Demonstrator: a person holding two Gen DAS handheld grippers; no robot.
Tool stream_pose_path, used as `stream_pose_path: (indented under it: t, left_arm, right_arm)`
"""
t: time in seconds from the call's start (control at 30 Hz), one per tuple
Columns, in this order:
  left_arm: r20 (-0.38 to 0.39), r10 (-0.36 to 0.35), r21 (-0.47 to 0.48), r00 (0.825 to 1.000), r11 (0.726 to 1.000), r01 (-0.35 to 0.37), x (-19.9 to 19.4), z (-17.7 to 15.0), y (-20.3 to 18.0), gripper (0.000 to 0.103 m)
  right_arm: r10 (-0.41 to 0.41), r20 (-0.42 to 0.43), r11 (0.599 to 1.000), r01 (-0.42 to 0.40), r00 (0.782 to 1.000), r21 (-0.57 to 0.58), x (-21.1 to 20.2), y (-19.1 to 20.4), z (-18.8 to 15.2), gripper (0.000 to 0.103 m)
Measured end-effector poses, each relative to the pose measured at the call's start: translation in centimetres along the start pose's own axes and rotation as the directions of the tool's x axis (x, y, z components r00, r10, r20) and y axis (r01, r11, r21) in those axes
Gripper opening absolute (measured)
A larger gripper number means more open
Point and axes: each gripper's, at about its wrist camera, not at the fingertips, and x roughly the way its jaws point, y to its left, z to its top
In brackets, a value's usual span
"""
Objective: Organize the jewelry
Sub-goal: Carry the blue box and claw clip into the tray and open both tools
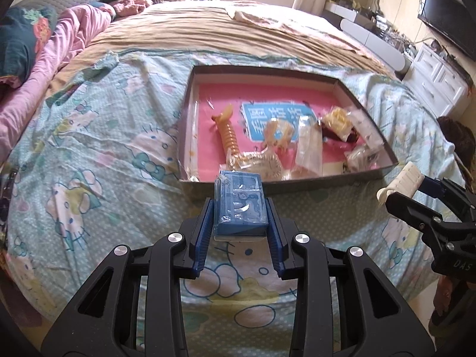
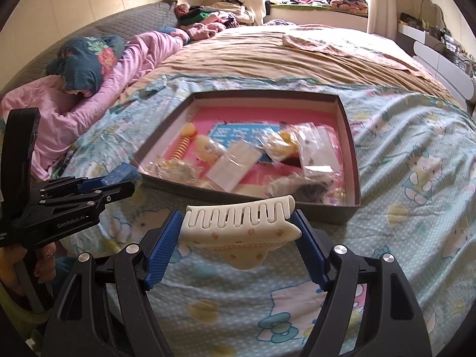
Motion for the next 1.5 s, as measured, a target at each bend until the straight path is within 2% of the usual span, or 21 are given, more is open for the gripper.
stream_pose_path:
  t: [0.63,1.5]
  left_arm:
    - [0.054,0.020,-0.028,0.998,0.999,-0.018,-1.5,2.3,1.1,0.026]
    - [0.049,0.008,0.039,0.999,0.999,-0.010,0.6,5.6,-2.1,0.026]
  right_arm:
    - [0.022,0.056,1.000,-0.022,0.998,0.000,0.0,0.5,2.8,0.073]
    - [-0.024,0.141,0.999,0.019,0.990,0.035,-0.2,-3.1,5.9,0.073]
